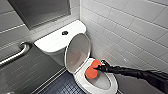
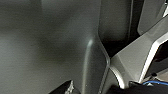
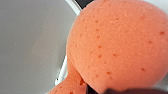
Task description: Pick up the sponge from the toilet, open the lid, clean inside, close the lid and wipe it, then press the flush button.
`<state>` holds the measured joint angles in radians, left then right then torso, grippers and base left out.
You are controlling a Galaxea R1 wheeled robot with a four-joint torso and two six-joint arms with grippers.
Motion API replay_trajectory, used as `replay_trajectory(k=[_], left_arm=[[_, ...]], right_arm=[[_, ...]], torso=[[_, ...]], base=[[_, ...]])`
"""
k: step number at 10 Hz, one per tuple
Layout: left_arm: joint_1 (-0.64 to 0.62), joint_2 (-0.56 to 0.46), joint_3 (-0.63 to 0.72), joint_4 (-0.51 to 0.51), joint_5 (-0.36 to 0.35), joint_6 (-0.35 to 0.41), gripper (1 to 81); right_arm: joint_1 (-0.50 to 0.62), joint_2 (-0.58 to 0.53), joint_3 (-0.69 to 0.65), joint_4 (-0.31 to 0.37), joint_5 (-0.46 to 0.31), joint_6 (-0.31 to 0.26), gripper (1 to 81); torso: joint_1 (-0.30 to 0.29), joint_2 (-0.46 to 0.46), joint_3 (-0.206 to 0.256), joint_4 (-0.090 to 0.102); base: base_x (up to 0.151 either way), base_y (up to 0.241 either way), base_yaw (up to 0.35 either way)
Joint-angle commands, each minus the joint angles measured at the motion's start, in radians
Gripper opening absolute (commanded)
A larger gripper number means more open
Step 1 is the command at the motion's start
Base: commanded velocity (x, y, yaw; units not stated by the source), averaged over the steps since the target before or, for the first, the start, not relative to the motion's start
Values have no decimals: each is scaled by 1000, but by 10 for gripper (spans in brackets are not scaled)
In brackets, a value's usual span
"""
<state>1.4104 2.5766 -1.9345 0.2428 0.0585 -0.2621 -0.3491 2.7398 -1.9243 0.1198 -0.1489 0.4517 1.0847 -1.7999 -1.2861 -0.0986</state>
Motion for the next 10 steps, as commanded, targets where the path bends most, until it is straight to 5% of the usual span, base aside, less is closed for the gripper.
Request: replay_trajectory(k=[1, 6, 10], left_arm=[[18, -12, 18, 3, 81, 4, 811], [19, -2, 18, 6, 81, 4, 811], [19, 18, 18, 6, 81, 32, 811]], right_arm=[[179, 175, -280, 32, -80, 25, 10], [169, 111, -311, 40, -78, 67, 10], [114, -42, -127, 41, -35, 91, 10]], torso=[[0, 0, 0, 0], [0, 0, 0, 0], [0, 0, 0, 0]], base=[[0, 0, 0], [0, 0, 0], [0, 0, 0]])
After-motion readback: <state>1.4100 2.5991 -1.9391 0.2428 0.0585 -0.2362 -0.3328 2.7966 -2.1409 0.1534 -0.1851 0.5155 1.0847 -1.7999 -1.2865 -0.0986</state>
